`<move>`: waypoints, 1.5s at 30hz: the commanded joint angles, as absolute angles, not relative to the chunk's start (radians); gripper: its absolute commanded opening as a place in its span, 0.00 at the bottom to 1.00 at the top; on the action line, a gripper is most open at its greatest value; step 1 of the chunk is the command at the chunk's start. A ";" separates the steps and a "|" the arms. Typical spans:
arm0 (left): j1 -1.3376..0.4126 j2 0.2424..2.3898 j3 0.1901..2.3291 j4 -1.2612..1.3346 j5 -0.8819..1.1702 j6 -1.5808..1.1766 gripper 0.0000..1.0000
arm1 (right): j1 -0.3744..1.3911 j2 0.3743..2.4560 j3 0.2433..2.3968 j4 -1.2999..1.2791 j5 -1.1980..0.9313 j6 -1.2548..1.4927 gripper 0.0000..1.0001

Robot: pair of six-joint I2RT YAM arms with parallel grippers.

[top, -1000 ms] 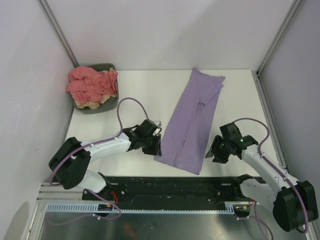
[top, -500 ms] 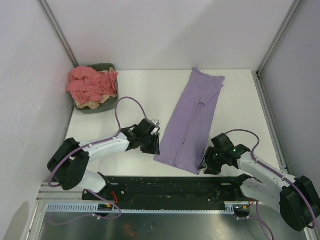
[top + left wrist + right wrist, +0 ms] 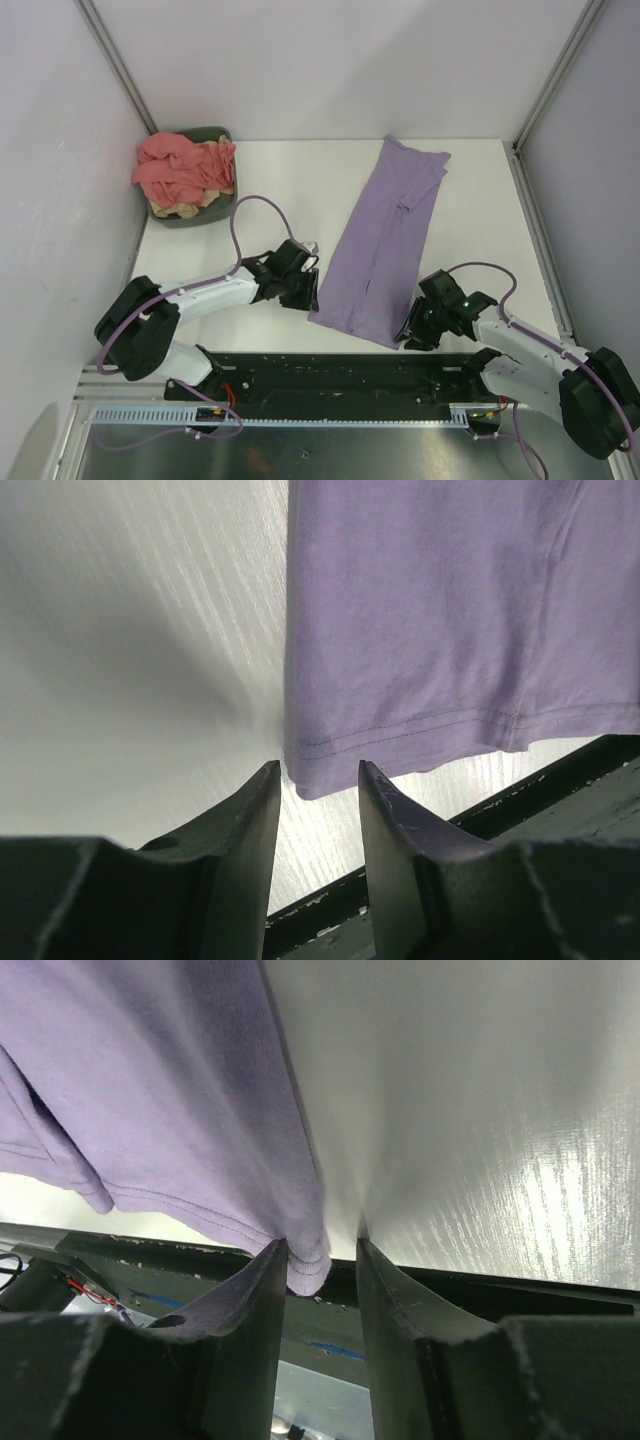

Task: Fold and stack the t-shirts
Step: Rotate the tshirt 75degrees, then grab the bottom of the folded rectangular tshirt with both arms

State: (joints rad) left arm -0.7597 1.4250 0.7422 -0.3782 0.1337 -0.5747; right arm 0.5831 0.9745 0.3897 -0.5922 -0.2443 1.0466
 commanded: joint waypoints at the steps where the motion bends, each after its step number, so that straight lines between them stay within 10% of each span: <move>1: -0.750 1.396 0.730 -0.373 0.099 -0.545 0.43 | 0.597 0.985 0.372 -0.551 -0.226 1.075 0.37; 17: -0.758 1.447 0.758 -0.374 0.157 -0.539 0.47 | 0.549 0.955 0.345 -0.613 -0.191 1.036 0.03; 27: -0.864 1.476 0.785 -0.350 0.214 -0.589 0.48 | 0.249 0.729 0.337 -0.878 -0.273 0.814 0.03; 45: -0.889 1.561 0.766 -0.266 0.292 -0.643 0.45 | 0.453 0.767 0.335 -0.815 -0.247 0.949 0.05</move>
